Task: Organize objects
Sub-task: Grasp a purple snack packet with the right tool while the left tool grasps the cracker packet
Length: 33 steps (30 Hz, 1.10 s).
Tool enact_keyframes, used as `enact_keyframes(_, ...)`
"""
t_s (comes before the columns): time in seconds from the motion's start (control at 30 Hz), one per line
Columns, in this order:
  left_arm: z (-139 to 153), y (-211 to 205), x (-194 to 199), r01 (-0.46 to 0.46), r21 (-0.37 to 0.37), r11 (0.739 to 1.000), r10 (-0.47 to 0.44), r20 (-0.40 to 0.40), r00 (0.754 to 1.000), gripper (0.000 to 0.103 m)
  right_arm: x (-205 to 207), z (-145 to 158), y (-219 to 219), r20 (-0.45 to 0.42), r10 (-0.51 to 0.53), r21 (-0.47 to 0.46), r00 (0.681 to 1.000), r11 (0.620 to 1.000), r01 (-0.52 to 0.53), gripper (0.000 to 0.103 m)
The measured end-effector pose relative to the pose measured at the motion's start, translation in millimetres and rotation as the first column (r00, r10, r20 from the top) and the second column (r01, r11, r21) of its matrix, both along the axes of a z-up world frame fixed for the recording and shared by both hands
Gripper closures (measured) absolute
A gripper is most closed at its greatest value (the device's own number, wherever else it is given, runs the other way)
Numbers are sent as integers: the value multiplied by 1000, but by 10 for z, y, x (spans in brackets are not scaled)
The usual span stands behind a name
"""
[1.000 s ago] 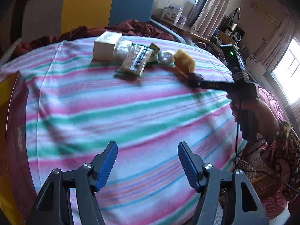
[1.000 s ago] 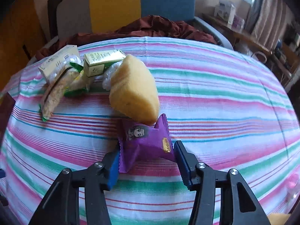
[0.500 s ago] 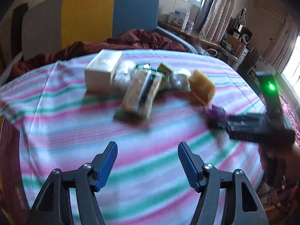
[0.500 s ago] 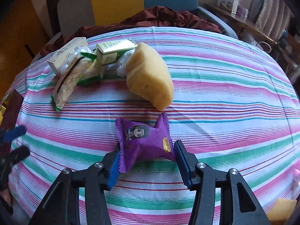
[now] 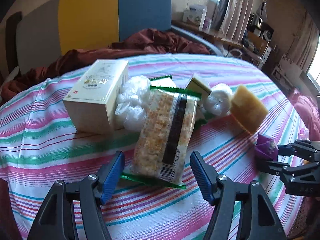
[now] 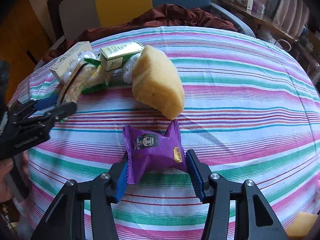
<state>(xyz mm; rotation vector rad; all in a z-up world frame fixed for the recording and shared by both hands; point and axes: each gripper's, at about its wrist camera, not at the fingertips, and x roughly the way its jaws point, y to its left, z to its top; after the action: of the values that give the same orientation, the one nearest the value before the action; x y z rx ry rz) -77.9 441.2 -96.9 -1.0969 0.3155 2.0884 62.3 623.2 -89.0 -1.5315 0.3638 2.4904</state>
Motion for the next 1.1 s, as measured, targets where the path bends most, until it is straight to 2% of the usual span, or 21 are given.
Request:
enact_keyframes(0.1,9,-71,56,1,18,1000,-1,-3,1000,46,12,0,26,-4,-8,-13,1000,1000,8,49)
enact_keyframes(0.53,63,-513,630,2,0,1000,-2,-16,1000,44,17,-8,2,-4,-8,4,1000,1000,8,49)
enact_keyframes(0.83,68,-211,425,-9,6,1000,9,29,1000,44,29,-14,-22,-8,-15,11,1000,1000,15,47)
enact_keyframes(1.03,-3,-154,461,26,-10,1000,-27,-30,999,44,14,-14,-32,-8,-21,18,1000,1000,21,49)
enact_keyframes(1.1,1,-191,469,27,-4,1000,-27,-37,999,52,15,-12,-31,-8,-22,21,1000,1000,23,49)
